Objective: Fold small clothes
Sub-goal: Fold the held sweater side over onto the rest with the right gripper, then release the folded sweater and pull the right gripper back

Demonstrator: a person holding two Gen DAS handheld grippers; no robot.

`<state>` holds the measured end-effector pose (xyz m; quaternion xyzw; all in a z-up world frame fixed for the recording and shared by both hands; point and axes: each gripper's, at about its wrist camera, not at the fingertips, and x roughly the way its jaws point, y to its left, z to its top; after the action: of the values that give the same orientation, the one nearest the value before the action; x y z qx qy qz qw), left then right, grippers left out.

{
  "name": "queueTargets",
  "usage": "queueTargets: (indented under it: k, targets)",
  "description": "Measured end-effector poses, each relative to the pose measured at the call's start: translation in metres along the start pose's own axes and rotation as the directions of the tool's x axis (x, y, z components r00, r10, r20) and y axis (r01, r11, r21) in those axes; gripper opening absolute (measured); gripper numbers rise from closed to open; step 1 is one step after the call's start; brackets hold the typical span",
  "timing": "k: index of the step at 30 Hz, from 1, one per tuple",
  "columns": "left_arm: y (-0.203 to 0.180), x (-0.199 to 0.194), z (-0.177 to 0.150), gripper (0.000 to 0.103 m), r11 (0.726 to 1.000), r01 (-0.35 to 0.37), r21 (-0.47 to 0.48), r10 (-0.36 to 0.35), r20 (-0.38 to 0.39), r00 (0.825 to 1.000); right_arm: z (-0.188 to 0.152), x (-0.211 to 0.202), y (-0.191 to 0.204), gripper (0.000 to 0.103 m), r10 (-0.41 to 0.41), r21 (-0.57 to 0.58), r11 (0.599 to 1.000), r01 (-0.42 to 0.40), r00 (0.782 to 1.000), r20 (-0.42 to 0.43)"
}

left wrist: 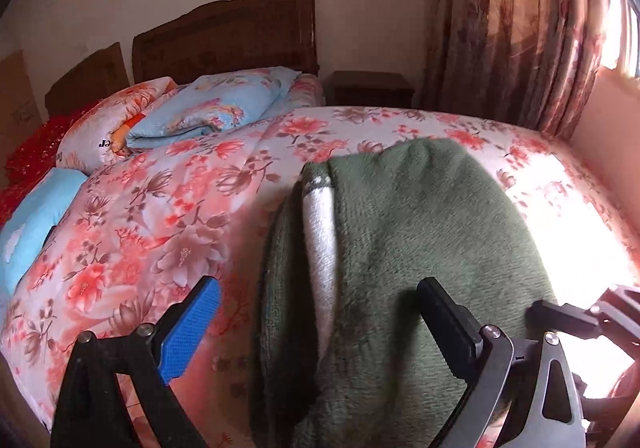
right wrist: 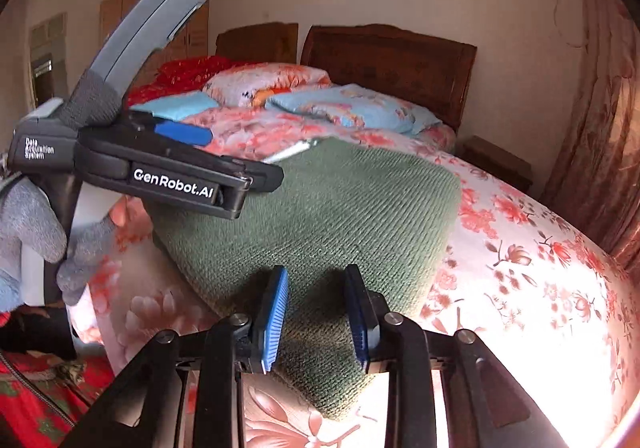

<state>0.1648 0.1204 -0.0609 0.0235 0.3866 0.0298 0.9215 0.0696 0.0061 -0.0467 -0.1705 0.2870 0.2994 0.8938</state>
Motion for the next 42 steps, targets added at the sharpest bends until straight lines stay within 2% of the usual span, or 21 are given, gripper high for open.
queueTargets:
  k: [1, 2, 4, 5, 7, 8, 10, 12, 13, 15, 16, 17, 19, 20, 22, 24, 26, 28, 32, 35, 42]
  targets:
    - [0.007, 0.004, -0.011, 0.103, 1.0, 0.021, -0.017, -0.021, 0.011, 1.0, -0.003, -0.002, 0.008, 0.033, -0.02, -0.053, 0.998, 0.022, 0.999, 0.04]
    - [0.017, 0.002, -0.016, 0.103, 0.997, 0.051, -0.059, -0.049, 0.031, 0.998, -0.003, -0.001, 0.011, 0.034, -0.029, -0.074, 0.997, 0.031, 0.999, 0.029]
    - [0.029, 0.0, -0.018, 0.103, 0.992, 0.073, -0.102, -0.071, 0.02, 0.997, 0.006, -0.008, 0.005, 0.032, 0.012, -0.033, 0.999, -0.011, 0.999, 0.037]
    - [0.031, -0.003, -0.017, 0.103, 0.993, 0.06, -0.104, -0.057, 0.031, 0.998, 0.01, -0.013, 0.0, 0.029, 0.025, -0.005, 1.0, -0.024, 0.998, 0.064]
    - [0.029, -0.005, -0.016, 0.103, 0.996, 0.039, -0.08, -0.036, 0.037, 0.999, 0.018, -0.015, -0.005, 0.029, -0.012, 0.012, 1.0, 0.011, 0.993, 0.114]
    - [0.028, -0.003, -0.017, 0.103, 0.997, 0.036, -0.07, -0.035, 0.026, 0.999, 0.019, -0.009, -0.006, 0.03, -0.016, 0.01, 1.0, 0.015, 0.995, 0.103]
    - [0.027, -0.003, -0.018, 0.103, 0.997, 0.028, -0.066, -0.026, 0.028, 0.999, 0.016, 0.024, -0.002, 0.033, 0.05, -0.025, 0.998, -0.051, 0.997, -0.056]
    - [0.028, -0.008, -0.019, 0.103, 0.997, 0.027, -0.073, -0.025, 0.024, 0.999, 0.012, 0.021, 0.007, 0.034, 0.032, -0.101, 0.994, -0.032, 0.999, -0.006]
    - [0.029, -0.014, -0.02, 0.103, 0.997, 0.026, -0.075, -0.024, 0.032, 0.999, 0.015, 0.018, 0.003, 0.034, 0.037, -0.064, 0.997, -0.038, 0.999, -0.019]
    - [0.03, -0.028, -0.022, 0.103, 0.997, 0.002, -0.077, 0.002, 0.058, 0.998, 0.022, 0.005, -0.01, 0.032, 0.043, 0.045, 0.998, -0.045, 0.998, 0.051]
    - [0.03, -0.033, -0.022, 0.103, 0.997, -0.006, -0.079, 0.012, 0.072, 0.997, 0.023, 0.001, -0.016, 0.032, 0.01, 0.086, 0.996, -0.018, 0.996, 0.089]
    - [0.03, -0.037, -0.023, 0.103, 0.996, -0.015, -0.083, 0.022, 0.084, 0.996, 0.022, 0.004, -0.02, 0.032, -0.015, 0.107, 0.994, 0.006, 0.996, 0.082]
    - [0.03, -0.044, -0.023, 0.103, 0.996, -0.03, -0.084, 0.038, 0.095, 0.995, 0.017, 0.03, -0.019, 0.034, 0.02, 0.077, 0.997, -0.015, 0.998, -0.058]
    - [0.03, -0.046, -0.023, 0.103, 0.996, -0.03, -0.087, 0.039, 0.097, 0.995, 0.016, 0.026, -0.015, 0.033, 0.003, 0.037, 0.999, -0.002, 1.0, -0.023]
    - [0.033, -0.052, -0.024, 0.103, 0.995, -0.037, -0.098, 0.047, 0.105, 0.993, 0.023, 0.02, -0.021, 0.034, 0.026, 0.101, 0.995, -0.019, 0.998, -0.063]
    - [0.036, -0.061, -0.026, 0.103, 0.992, -0.035, -0.122, 0.05, 0.123, 0.991, 0.029, 0.002, -0.031, 0.033, 0.057, 0.208, 0.977, -0.049, 0.998, -0.031]
    - [0.04, -0.071, -0.03, 0.103, 0.989, -0.028, -0.147, 0.048, 0.137, 0.989, 0.03, -0.022, -0.037, 0.034, 0.017, 0.281, 0.959, -0.017, 1.0, 0.003]
    - [0.04, -0.079, -0.033, 0.103, 0.986, -0.03, -0.161, 0.053, 0.139, 0.989, 0.027, -0.04, -0.043, 0.037, 0.016, 0.381, 0.925, -0.021, 1.0, 0.017]
    - [0.034, -0.097, -0.04, 0.103, 0.985, -0.022, -0.173, 0.053, 0.176, 0.983, 0.008, -0.057, -0.045, 0.038, -0.014, 0.514, 0.857, 0.036, 0.999, -0.047]
    - [0.028, -0.11, -0.046, 0.103, 0.984, -0.025, -0.174, 0.059, 0.193, 0.979, -0.012, -0.062, -0.033, 0.038, -0.039, 0.548, 0.832, 0.084, 0.995, -0.093]
    - [0.015, -0.142, -0.057, 0.103, 0.98, -0.067, -0.186, 0.117, 0.27, 0.956, -0.024, -0.075, 0.002, 0.038, -0.147, 0.474, 0.868, 0.15, 0.988, -0.044]
